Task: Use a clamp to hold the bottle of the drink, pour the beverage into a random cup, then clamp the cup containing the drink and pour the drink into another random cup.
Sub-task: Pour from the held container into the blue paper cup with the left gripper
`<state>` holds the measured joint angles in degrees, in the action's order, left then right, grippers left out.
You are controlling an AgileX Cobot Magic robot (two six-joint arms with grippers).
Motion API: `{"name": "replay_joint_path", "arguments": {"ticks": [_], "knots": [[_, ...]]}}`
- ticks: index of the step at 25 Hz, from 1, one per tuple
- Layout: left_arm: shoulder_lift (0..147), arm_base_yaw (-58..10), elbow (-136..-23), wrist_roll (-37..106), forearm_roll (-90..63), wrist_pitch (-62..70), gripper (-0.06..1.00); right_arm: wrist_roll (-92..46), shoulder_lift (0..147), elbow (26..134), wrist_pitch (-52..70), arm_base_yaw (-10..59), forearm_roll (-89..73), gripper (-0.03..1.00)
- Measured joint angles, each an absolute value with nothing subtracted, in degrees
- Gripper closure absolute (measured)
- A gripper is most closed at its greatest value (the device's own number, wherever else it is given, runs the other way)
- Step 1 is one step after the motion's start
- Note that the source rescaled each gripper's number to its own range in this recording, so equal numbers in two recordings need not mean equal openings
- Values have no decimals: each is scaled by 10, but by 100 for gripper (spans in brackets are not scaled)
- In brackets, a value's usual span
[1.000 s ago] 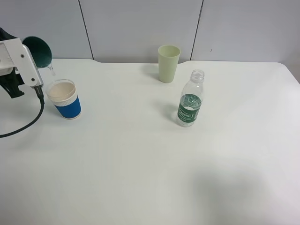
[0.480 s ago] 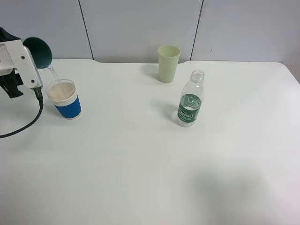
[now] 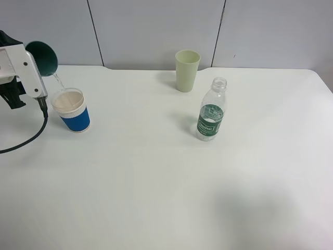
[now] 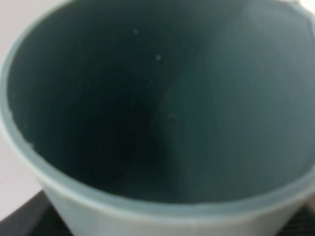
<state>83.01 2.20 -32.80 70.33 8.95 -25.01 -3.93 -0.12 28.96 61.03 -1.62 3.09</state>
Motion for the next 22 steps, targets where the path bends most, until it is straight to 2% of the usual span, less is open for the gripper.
{"name": "replay_joint_path", "arguments": {"ticks": [22], "knots": [[830,22,-328,731,83,-250,93,-39,-1,290,610,-16,31,-3]]}}
